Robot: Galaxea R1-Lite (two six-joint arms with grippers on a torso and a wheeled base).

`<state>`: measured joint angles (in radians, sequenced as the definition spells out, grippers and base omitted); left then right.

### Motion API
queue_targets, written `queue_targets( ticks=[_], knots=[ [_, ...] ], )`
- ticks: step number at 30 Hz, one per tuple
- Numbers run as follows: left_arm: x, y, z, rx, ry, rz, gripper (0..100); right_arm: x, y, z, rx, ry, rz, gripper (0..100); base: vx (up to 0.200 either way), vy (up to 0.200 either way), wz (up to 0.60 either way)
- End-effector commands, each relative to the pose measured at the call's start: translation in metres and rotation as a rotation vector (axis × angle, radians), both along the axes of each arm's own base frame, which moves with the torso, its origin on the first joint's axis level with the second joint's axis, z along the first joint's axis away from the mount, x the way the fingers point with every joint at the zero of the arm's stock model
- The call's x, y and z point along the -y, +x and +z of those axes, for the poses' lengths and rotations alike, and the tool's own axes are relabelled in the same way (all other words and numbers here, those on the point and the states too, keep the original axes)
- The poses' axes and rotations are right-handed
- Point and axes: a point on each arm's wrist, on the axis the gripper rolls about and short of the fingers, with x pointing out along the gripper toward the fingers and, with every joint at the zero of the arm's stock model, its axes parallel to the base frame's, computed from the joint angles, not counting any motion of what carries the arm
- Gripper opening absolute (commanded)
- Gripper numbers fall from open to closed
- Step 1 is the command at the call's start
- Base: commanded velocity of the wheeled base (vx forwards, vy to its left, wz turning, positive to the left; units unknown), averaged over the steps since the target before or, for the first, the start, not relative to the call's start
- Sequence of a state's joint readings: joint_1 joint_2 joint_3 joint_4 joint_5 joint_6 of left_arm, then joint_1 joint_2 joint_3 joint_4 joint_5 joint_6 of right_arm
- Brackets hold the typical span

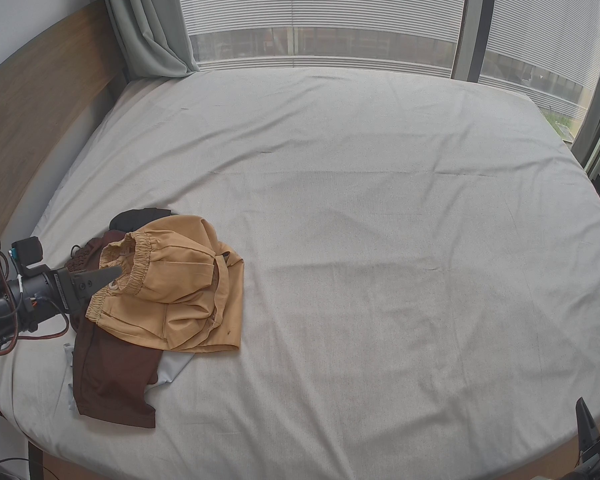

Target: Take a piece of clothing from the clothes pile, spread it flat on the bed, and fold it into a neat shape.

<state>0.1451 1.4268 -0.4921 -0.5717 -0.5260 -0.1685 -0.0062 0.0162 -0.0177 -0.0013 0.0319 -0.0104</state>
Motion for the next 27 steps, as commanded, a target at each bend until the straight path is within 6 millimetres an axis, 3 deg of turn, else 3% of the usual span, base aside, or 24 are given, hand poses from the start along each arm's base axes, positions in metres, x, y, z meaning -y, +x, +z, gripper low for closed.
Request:
queue_targets(
  ticks=[1, 10, 27],
  knots=[
    [-0.003, 0.022, -0.01, -0.038, -0.007, -0.002, 100, 0.0, 0.001, -0.005, -0.009, 0.0, 0.0, 100, 0.0, 0.0, 0.0],
    [-0.007, 0.056, -0.017, -0.063, -0.009, -0.004, 100, 0.0, 0.001, -0.005, -0.009, 0.0, 0.0, 100, 0.0, 0.0, 0.0],
    [0.003, 0.114, -0.042, -0.09, -0.006, -0.045, 100, 0.0, 0.001, -0.005, -0.01, 0.0, 0.0, 100, 0.0, 0.0, 0.0]
  ],
)
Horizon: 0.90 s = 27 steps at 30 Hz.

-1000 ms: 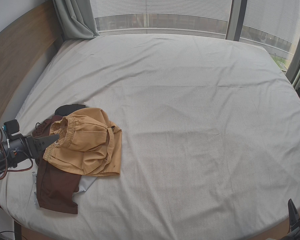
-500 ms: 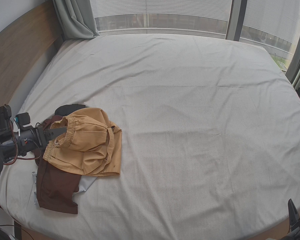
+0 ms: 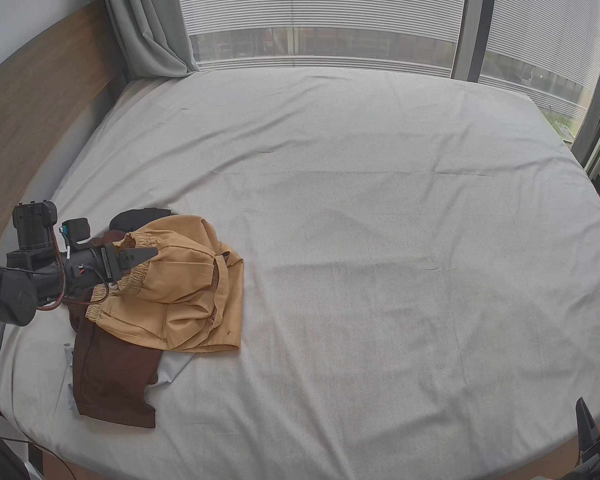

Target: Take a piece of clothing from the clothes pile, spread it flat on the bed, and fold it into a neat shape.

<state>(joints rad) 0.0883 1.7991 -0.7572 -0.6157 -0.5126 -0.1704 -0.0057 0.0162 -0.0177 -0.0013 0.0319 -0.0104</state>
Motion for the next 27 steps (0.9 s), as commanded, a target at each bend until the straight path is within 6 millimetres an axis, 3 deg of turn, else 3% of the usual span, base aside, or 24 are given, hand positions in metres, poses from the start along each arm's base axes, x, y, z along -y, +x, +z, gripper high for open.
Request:
queue_targets(
  ticks=[1, 9, 27],
  knots=[
    [-0.001, 0.016, -0.014, -0.026, -0.001, -0.001, 100, 0.0, 0.001, -0.005, -0.01, 0.0, 0.0, 100, 0.0, 0.0, 0.0],
    [-0.001, 0.033, -0.017, -0.007, 0.0, -0.014, 100, 0.0, 0.001, -0.005, -0.009, 0.0, 0.0, 100, 0.0, 0.0, 0.0],
    [0.025, 0.054, -0.034, 0.024, -0.005, -0.093, 100, 0.0, 0.001, -0.005, -0.01, 0.0, 0.0, 100, 0.0, 0.0, 0.0]
  ],
)
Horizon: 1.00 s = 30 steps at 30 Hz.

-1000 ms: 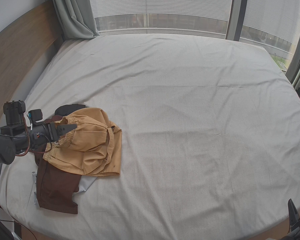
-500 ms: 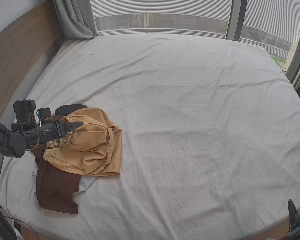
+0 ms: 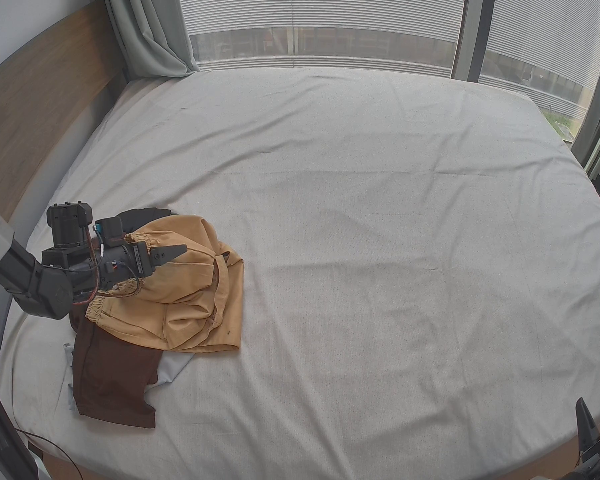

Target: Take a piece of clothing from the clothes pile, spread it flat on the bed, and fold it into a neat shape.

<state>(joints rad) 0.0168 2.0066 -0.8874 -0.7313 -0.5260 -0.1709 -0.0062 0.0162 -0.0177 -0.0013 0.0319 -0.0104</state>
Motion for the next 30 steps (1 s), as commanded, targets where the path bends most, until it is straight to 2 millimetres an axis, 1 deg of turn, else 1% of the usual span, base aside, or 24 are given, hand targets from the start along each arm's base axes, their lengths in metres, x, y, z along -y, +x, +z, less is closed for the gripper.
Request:
queue_targets(
  ticks=[1, 13, 14, 22, 27, 30],
  knots=[
    [0.004, 0.003, -0.006, -0.013, -0.001, -0.012, 100, 0.0, 0.001, -0.005, -0.01, 0.0, 0.0, 100, 0.0, 0.0, 0.0],
    [0.004, 0.004, -0.011, -0.015, 0.001, -0.01, 100, 0.0, 0.001, -0.005, -0.01, 0.0, 0.0, 100, 0.0, 0.0, 0.0],
    [0.004, 0.004, -0.011, -0.017, 0.001, -0.01, 0, 0.0, 0.001, -0.005, -0.009, 0.0, 0.0, 100, 0.0, 0.0, 0.0],
    [0.003, 0.005, -0.014, -0.022, 0.001, -0.01, 0, 0.0, 0.001, -0.005, -0.01, 0.0, 0.0, 100, 0.0, 0.0, 0.0],
    [0.003, -0.001, -0.012, -0.031, -0.005, -0.009, 0, 0.0, 0.001, -0.005, -0.01, 0.0, 0.0, 100, 0.0, 0.0, 0.0],
    [0.003, -0.009, -0.001, -0.015, -0.017, -0.014, 0, 0.0, 0.001, -0.005, -0.009, 0.0, 0.0, 100, 0.0, 0.0, 0.0]
  ],
)
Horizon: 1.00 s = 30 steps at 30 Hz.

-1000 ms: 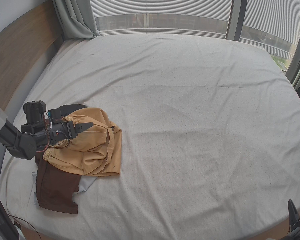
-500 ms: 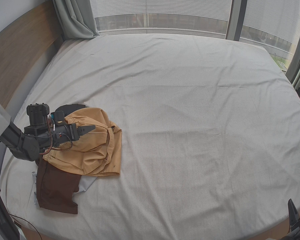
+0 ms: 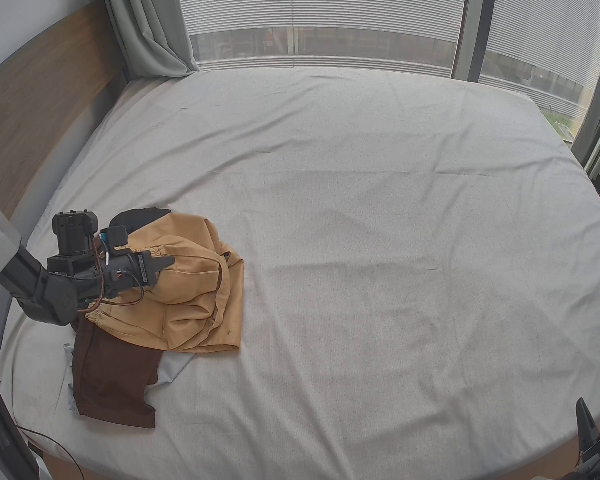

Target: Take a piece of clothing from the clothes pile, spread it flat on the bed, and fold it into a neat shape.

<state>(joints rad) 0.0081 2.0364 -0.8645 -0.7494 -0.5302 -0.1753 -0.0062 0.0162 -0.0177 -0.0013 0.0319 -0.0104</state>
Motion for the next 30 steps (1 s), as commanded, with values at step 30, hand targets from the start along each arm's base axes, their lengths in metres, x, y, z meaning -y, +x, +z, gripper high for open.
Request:
queue_targets(
  ticks=[30],
  knots=[
    [0.017, -0.119, 0.062, 0.096, -0.068, -0.124, 0, 0.0, 0.001, -0.005, -0.01, -0.003, 0.0, 100, 0.0, 0.0, 0.0]
  ],
)
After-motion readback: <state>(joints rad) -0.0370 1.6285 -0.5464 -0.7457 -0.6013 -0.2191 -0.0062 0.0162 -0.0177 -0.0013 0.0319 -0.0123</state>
